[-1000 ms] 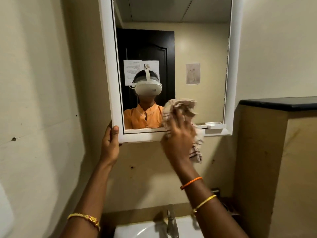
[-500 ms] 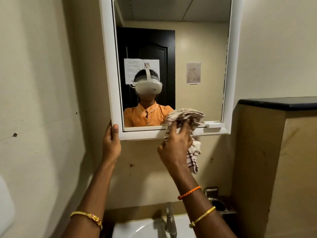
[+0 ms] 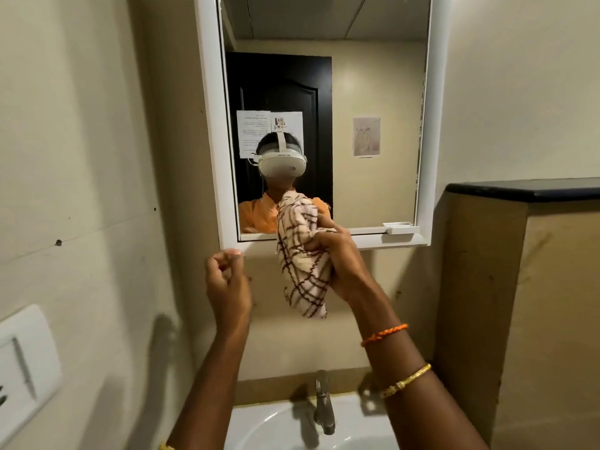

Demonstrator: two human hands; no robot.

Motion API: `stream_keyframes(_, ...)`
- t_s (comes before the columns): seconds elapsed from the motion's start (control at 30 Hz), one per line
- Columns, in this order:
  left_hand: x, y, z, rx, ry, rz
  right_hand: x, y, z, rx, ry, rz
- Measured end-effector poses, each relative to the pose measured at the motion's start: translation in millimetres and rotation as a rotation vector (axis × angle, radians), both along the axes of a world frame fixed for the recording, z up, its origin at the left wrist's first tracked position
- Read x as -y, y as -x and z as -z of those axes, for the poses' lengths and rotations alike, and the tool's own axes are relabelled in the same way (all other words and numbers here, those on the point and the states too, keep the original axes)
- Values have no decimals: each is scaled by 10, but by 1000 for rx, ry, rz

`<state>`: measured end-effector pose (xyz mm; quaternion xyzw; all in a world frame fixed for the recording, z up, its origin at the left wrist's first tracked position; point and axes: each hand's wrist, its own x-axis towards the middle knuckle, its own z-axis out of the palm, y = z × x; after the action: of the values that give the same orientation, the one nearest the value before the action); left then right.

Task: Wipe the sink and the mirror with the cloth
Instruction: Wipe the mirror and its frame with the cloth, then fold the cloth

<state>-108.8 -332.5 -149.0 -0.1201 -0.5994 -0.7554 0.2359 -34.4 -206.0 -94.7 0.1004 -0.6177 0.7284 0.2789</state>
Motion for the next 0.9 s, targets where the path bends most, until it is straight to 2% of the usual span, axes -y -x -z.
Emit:
stream_keyframes(0.13,-44,-366,-62,319,307,504,-193,-193,69,59,316,-155)
stream_keyframes(0.17,-60,-417,-78,360,300,652,-212,-258,95,64,362,-191)
stream_keyframes(0.23,-114,-487,-90,364,138,907,-189,-407,107,104,398,-217)
stream_keyframes(0.3,-162,-542,-113,339,1,1026,-157,-542,91,110,403,-211)
stream_keyframes(0.37,-228,-587,-152,323,-66,1035,-225,-620,126,100,397,-201)
stream_keyframes(0.47,-351,-649,-163,293,-85,918,-399,-687,232,170,355,-184)
stream_keyframes(0.6,-503,-740,-185,229,-70,805,-725,-803,414,289,171,-45)
stream_keyframes(0.67,-580,-769,-227,216,-52,782,-878,-876,504,372,63,46)
stream_keyframes(0.73,-667,-797,-278,185,-12,782,-1038,-940,582,435,-66,253)
stream_keyframes(0.8,-780,-855,-330,126,59,772,-1159,-1040,630,380,-128,420)
stream_keyframes(0.9,-1007,-937,-363,98,165,790,-1318,-1188,630,317,-123,401)
